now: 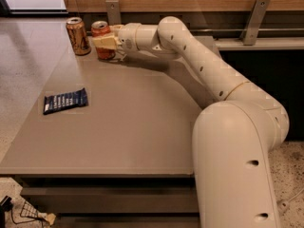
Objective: Move coke can near orange can
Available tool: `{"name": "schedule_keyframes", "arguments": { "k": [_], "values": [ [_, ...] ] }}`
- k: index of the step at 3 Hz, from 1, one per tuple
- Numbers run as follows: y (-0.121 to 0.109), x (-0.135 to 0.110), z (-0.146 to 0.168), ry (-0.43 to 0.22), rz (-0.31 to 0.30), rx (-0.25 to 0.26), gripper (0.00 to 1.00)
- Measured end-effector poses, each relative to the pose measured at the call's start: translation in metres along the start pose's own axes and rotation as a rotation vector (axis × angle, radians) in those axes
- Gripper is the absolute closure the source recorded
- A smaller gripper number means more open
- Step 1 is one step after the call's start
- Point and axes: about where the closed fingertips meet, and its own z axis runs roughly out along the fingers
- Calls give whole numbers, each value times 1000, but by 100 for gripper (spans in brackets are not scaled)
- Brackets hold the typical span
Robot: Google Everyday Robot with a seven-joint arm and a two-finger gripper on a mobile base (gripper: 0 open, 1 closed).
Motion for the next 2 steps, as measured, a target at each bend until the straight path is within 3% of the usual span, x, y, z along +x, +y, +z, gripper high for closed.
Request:
{"name": "schedule_keyframes", "arguments": {
  "k": [2],
  "values": [
    [3,0,4,2,2,-9,55]
  ]
}}
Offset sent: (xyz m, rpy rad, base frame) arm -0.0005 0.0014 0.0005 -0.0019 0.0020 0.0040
